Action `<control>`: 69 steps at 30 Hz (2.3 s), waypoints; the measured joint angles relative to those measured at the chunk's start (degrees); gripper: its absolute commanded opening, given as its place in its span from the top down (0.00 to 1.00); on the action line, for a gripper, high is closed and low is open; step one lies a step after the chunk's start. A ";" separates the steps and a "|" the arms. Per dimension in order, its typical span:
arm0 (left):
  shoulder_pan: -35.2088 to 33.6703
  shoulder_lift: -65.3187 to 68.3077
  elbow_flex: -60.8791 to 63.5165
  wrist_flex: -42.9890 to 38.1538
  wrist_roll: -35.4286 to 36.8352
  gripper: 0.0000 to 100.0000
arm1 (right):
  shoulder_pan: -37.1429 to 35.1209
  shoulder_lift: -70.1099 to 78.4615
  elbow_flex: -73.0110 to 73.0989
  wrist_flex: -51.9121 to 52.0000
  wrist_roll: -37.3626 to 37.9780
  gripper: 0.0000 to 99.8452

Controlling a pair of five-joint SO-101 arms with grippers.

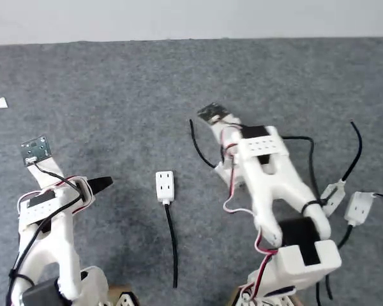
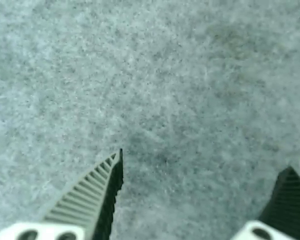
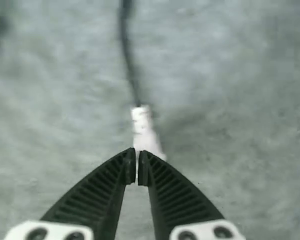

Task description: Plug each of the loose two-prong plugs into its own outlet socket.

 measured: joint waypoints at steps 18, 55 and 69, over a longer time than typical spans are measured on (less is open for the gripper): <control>0.00 0.00 0.00 0.00 0.00 0.56 | 5.80 9.05 -7.21 -2.11 1.85 0.99; 0.00 0.00 0.00 0.00 0.00 0.56 | 0.70 12.84 -9.67 -2.90 4.92 0.85; 0.00 0.00 0.00 0.00 0.00 0.56 | 1.76 15.30 -12.31 -2.90 9.14 0.99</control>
